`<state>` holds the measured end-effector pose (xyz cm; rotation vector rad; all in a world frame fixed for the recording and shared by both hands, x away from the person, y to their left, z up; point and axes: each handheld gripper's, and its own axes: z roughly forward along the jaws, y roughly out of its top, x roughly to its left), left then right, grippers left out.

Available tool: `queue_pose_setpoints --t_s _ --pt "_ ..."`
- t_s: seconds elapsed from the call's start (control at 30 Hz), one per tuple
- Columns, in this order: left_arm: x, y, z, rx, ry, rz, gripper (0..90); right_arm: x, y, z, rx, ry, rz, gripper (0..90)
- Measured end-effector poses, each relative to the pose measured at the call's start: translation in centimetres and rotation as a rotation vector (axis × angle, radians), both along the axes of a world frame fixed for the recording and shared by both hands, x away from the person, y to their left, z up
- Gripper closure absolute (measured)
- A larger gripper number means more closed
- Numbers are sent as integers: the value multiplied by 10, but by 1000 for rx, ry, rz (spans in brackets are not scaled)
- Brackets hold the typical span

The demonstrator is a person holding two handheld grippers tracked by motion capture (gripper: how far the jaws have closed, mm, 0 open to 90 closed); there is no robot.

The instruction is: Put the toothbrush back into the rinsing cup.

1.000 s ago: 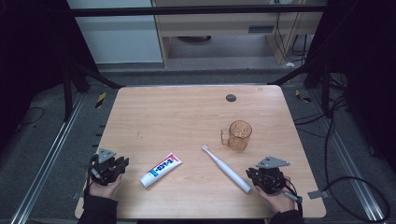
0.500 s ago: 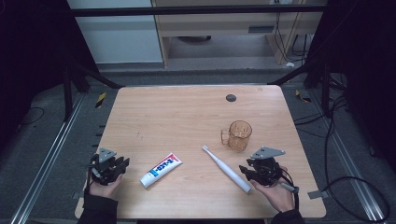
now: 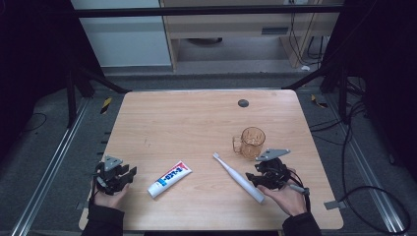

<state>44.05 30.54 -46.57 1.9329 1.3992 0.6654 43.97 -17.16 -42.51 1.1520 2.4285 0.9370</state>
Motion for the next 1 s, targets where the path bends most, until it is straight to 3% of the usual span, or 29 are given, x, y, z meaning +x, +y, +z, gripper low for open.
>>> queue_pose_setpoints --t_s 0.53,1.0 --pt "0 -1 -1 17 -7 -12 576 17 20 11 -52 34 28 511" --pt "0 -3 -1 30 -7 -20 566 30 38 3 -116 125 59 508"
